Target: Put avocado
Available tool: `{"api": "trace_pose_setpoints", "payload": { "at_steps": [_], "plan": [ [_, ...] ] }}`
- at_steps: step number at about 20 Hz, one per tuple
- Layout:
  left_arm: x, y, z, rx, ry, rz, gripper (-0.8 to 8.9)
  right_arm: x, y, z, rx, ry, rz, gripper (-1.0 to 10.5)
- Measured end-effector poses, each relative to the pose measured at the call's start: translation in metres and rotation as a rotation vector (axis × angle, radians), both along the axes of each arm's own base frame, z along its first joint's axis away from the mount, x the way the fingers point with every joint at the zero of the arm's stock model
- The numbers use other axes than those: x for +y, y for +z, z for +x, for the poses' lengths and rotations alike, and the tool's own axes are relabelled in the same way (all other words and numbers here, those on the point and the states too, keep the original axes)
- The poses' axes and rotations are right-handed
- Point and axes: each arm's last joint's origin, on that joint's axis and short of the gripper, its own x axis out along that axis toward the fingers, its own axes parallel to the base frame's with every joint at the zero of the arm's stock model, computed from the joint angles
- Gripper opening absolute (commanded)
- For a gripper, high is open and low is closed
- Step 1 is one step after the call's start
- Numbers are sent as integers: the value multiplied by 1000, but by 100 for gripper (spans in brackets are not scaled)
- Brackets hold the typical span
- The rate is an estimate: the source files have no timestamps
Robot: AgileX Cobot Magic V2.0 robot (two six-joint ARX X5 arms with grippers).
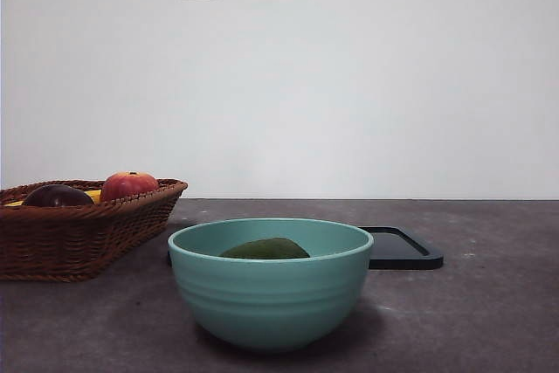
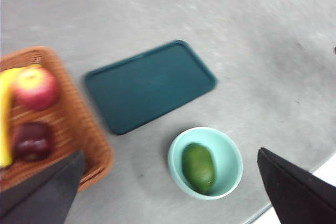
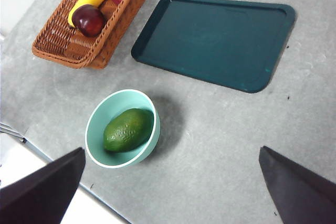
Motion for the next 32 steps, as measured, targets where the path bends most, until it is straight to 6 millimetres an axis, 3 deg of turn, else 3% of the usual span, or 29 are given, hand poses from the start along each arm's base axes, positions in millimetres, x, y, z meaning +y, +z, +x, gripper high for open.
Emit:
{"api": "trace_pose_setpoints", "payload": {
  "at_steps": [4,8,12,17,23,32],
  "plan": [
    [41,-39,-25,-28,0,-46,530,0,-1,-1,12,0,-3,640],
    [70,-75,-43,-50,0,-81,530,0,-1,-1,12,0,-3,640],
    [89,-78,-55,-83,0,-137,530,0,-1,-1,20,0,-4,639],
    [91,-79,-56,-85,0,-139,530,7,-1,6,36,37,36,639],
    [91,-79,-56,-85,0,-139,530,44,-12,37,113,127,36,639],
    [91,-79,-56,-83,0,-136,530,121,-69,87,324,132,-280,624]
  ]
}}
